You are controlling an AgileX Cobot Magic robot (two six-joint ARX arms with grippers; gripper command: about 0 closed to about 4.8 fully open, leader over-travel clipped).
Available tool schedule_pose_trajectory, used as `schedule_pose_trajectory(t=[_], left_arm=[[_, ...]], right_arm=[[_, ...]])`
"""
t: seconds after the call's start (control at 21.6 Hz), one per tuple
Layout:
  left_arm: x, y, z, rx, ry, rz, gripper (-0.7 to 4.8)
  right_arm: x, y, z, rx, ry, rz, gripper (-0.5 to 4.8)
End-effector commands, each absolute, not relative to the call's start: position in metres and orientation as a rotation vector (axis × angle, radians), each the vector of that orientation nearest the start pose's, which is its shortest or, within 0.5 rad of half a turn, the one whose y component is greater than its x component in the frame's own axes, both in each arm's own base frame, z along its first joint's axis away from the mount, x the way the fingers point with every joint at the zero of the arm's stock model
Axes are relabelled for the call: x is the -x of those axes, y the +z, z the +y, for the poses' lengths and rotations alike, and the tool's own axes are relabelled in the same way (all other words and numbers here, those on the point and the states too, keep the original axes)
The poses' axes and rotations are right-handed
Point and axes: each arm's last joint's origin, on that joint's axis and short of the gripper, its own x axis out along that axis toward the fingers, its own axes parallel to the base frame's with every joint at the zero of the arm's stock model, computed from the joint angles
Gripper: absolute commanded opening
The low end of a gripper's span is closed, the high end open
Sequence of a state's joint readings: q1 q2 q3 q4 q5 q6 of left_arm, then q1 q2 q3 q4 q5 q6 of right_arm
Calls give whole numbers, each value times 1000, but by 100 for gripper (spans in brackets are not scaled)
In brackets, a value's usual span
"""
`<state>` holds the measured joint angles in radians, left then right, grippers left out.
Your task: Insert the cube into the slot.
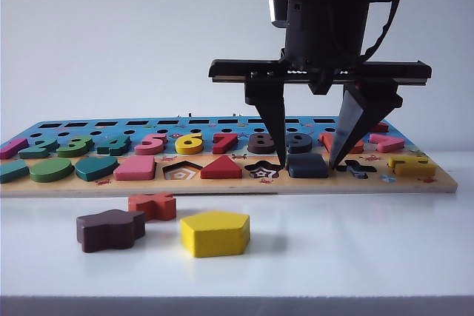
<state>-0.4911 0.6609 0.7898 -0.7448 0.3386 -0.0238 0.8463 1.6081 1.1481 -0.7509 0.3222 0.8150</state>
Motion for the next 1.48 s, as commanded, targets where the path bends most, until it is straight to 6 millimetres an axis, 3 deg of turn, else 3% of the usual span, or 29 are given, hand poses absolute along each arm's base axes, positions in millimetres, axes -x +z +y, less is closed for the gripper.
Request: schedule_pose_trajectory(t=[0.05,0.37,0.56,0.74,0.84,0.97,1.3,1.48], left_arm=[[-105,305,-67,-23,-802,621,17],[-105,305,-67,-24,-802,621,17],[-105,305,-67,-24,-802,621,17],[-105,305,-67,-23,-802,621,17],[-105,305,-67,-23,-802,620,17],[-105,305,-67,-23,-802,620,17],[-105,305,-67,-24,-802,620,17],[-105,305,-67,-23,-802,620,17]], right_arm=[[-211,227,225,-67,21,1084,262],[-193,271,208,-158,141,1024,259],[-178,303,191,-136,256,928,214],[-163,327,176,-86,341,812,134],[-155,342,166,-45,401,730,40],[-151,348,161,14,442,680,-6],[-152,360,162,275,569,489,-6],[-152,364,164,315,637,437,-6]])
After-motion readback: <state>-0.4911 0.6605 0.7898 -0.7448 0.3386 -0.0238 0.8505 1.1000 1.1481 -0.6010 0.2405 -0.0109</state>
